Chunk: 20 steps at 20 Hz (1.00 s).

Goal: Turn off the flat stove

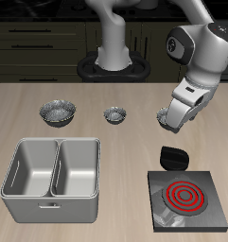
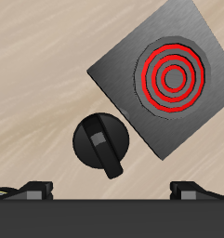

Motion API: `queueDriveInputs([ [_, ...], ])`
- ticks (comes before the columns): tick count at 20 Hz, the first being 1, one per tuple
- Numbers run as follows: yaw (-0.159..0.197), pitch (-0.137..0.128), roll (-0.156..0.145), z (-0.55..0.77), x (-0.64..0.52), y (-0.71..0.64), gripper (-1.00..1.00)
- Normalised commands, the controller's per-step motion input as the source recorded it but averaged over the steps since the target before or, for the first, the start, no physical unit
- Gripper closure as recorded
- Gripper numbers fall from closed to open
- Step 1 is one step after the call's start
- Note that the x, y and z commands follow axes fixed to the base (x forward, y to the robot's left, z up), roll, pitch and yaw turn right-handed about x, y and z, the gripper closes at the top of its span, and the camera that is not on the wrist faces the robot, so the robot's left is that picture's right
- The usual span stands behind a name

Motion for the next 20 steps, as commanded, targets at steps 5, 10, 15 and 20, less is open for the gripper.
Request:
queueDriveInputs([
  [5, 0.013, 0.018, 0.008, -0.18, -0.01, -0.01, -1.0],
  [10, 0.015, 0.02, 0.004, -0.16, 0.02, -0.07, -1.0],
  [15, 0.017, 0.02, 0.025, -0.19, -0.07, -0.05, -1.0],
  [20, 0.028, 0.026, 0.02, -0.2, -0.08, -0.04, -1.0],
])
